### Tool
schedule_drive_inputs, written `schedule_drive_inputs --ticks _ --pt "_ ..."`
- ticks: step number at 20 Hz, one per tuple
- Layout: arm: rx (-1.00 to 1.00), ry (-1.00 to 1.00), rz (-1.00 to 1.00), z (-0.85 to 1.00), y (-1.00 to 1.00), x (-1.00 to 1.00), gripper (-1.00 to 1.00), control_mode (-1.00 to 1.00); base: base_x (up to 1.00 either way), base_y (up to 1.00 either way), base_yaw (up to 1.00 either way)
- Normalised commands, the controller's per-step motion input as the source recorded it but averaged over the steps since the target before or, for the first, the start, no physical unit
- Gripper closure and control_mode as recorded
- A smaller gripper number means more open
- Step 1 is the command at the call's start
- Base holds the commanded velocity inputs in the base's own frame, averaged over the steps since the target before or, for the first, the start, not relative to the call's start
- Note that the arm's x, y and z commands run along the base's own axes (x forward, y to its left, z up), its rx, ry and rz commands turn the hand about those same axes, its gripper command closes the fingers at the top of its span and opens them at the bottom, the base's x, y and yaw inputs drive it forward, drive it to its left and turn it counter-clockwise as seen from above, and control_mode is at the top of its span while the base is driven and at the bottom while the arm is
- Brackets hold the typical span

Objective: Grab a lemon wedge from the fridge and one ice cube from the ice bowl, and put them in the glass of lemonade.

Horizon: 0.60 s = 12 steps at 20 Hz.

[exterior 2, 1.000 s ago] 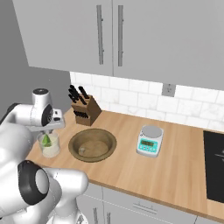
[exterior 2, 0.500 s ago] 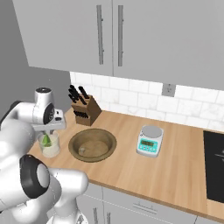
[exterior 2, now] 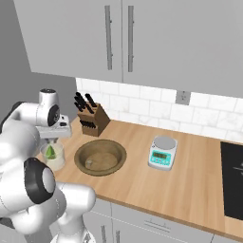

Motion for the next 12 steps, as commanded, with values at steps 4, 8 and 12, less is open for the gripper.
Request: schedule_drive_inputs --ticks 4,8,12 --pt "0.00 -0.01 0.00 0.00 0.00 0.25 1.00 -1.00 0.00 0.00 0.00" --pt "0.00 -0.01 0.00 0.00 0.00 0.12 1.00 -1.00 0.00 0.00 0.00" --pt "0.00 0.00 0.00 -0.03 0.01 0.00 1.00 -1.00 0.00 0.00 0.00"
